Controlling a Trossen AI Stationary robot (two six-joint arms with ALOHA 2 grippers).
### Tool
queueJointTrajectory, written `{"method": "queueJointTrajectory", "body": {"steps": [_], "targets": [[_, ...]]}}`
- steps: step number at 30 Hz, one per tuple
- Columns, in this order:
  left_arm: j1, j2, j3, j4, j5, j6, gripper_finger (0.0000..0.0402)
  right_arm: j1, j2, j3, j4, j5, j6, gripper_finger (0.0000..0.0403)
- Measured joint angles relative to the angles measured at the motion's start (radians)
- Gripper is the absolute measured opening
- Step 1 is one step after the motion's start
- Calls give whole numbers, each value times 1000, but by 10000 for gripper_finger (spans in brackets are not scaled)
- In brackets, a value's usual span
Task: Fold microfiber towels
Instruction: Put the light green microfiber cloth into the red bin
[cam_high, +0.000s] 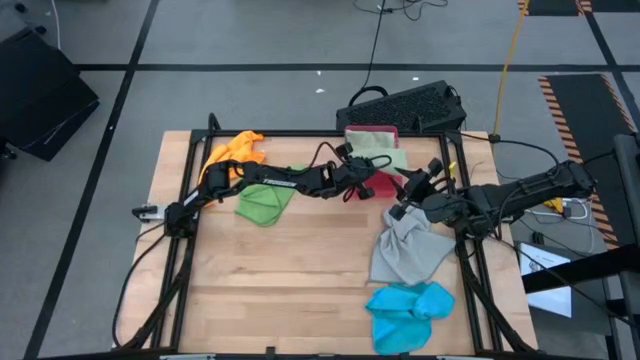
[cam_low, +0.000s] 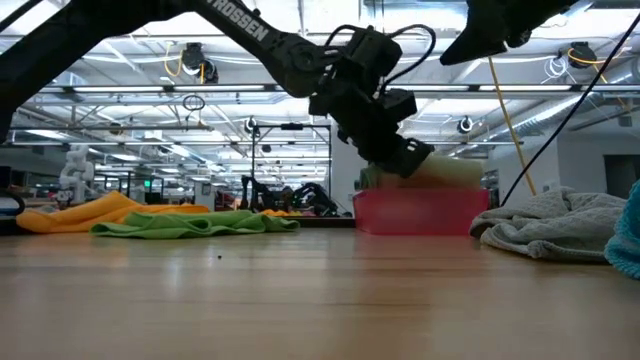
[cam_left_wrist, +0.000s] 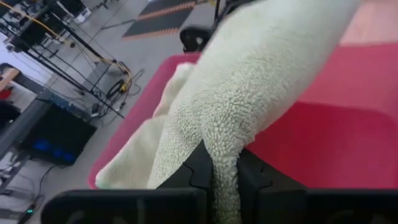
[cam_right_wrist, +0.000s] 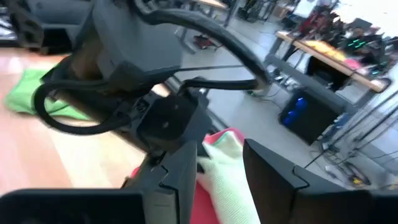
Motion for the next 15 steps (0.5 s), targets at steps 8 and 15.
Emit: {"method": "queueJointTrajectory", "body": {"steps": [8, 15], "targets": [[0, 0, 0, -83, 86, -28, 36, -71, 1, -1, -60, -128, 64, 122], [1, 0, 0, -167, 134, 10, 58, -131, 2, -5, -105, -220, 120, 122]]}}
